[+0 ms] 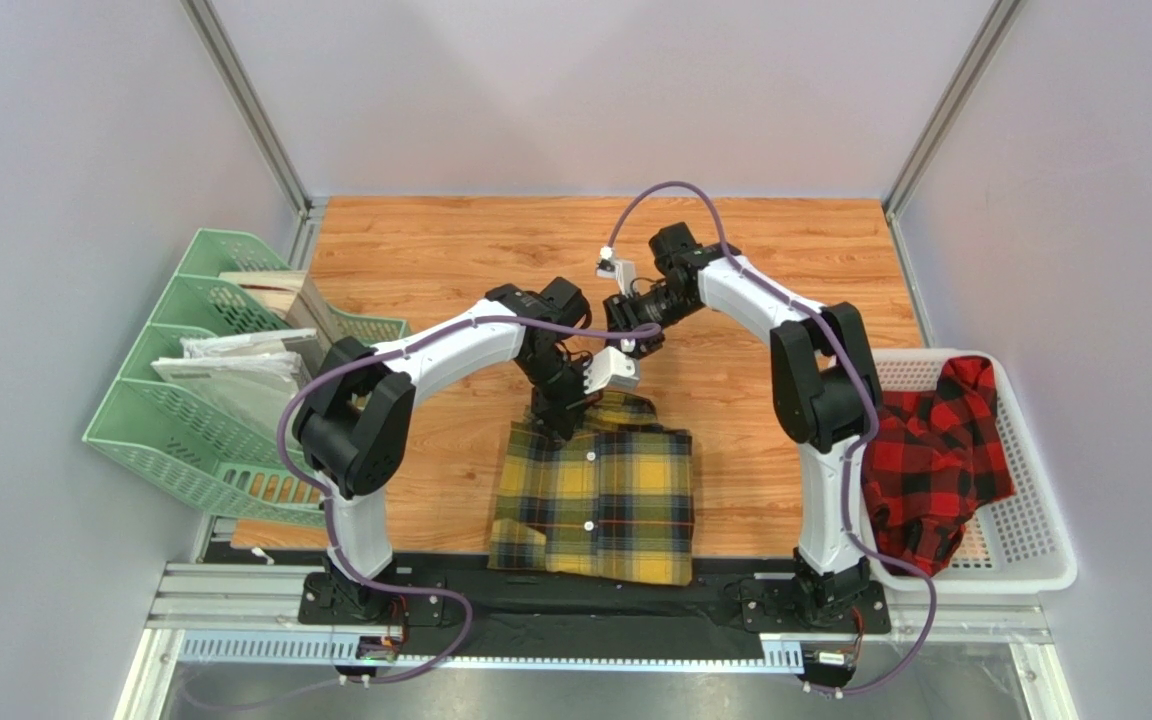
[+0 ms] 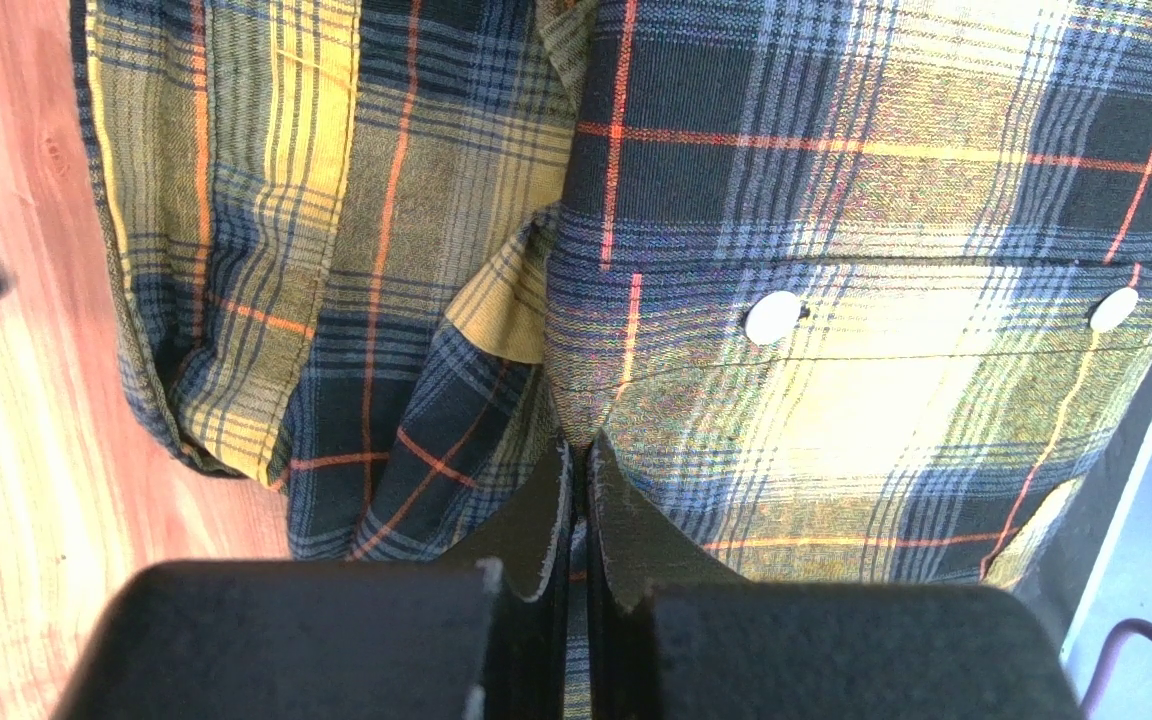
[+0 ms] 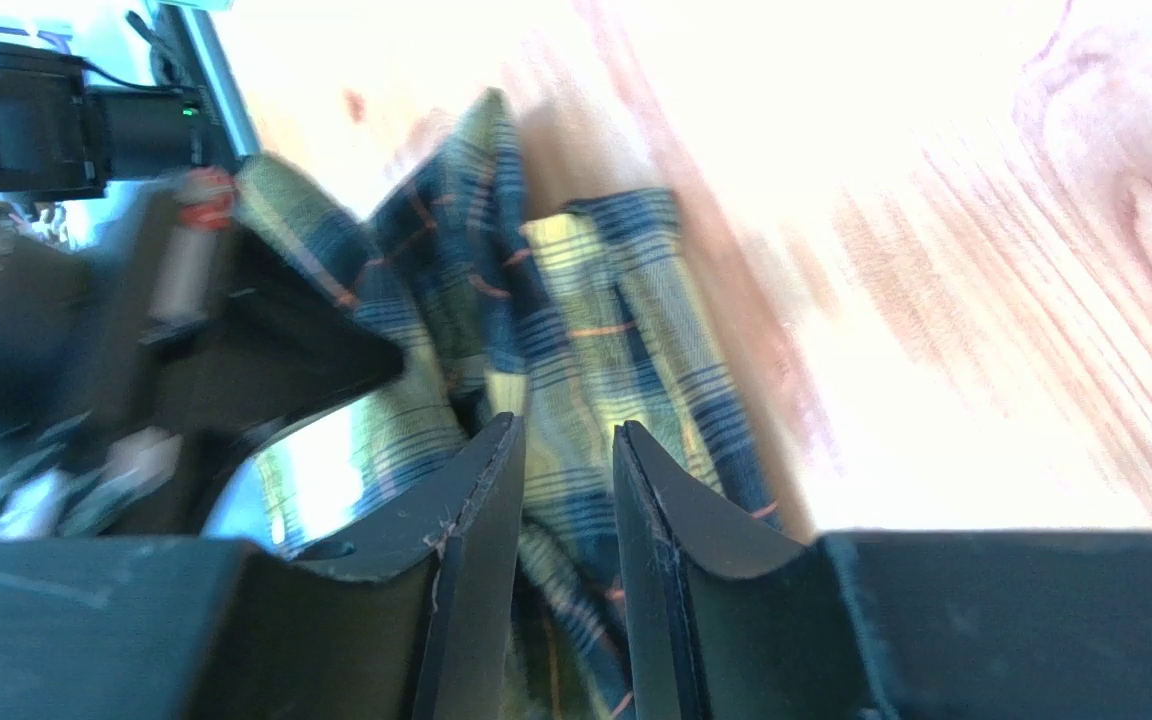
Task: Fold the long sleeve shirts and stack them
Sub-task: Fold the shirt
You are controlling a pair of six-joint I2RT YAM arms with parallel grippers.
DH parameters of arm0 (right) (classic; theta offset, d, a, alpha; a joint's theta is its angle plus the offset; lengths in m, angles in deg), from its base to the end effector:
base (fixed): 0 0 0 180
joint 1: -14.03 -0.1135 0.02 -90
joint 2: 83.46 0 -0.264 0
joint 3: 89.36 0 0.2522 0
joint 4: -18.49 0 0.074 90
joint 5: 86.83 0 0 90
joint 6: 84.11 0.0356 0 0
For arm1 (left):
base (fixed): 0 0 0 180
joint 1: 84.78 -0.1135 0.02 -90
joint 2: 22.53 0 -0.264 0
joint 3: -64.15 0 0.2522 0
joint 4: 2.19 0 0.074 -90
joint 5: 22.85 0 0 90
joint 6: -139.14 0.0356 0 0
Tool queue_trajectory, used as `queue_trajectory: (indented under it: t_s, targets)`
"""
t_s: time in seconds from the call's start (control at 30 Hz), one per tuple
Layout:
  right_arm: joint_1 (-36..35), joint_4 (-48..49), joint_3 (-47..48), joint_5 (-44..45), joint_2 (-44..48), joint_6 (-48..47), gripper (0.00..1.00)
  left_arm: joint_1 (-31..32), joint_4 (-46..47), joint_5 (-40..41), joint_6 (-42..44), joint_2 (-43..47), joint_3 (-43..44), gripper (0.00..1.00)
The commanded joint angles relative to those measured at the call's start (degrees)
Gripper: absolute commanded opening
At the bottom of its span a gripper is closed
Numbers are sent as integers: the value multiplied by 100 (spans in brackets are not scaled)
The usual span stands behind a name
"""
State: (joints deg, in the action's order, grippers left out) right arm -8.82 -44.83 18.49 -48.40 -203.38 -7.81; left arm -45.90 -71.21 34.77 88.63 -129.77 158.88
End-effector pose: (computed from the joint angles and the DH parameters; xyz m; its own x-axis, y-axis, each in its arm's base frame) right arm 0.3786 0.1898 0.1966 -0.7661 -0.4826 -0.4246 -0.6226 0.3929 0.6767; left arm 0.2681 -0.2407 0.2081 -0.2181 0.8657 -0.4505 0.9461 0.0743 -0.3151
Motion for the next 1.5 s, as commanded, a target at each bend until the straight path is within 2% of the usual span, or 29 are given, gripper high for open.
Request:
queue_trajectory:
  t_s: [0.0,0.4,0.9,1.27,1.33,1.37,1.43,1.47]
  targets:
    - [-70,61,172,-11,-514,25,34,-2,77,3,-99,98,261,0]
    - [-97,87,-303,-2,-787,-213,31,-2,200,302,-143,54,682,0]
    - [-88,104,-312,7,-796,-257,31,-196,156,865,-55,-605,1430,0]
    - [-18,-27,92,95,-796,-371,33,-301,894,1164,-204,-711,1026,1]
    - [70,-115,329,147,-770,-371,35,-363,974,1190,-292,-710,1044,8]
    - [105,-176,417,217,-761,-414,36,-406,930,1042,-301,-702,1139,18]
    - [263,-457,707,270,-700,-502,40,-582,729,849,-380,-597,1219,26]
    - [342,-597,795,323,-673,-625,43,-678,597,404,-345,-544,1315,34]
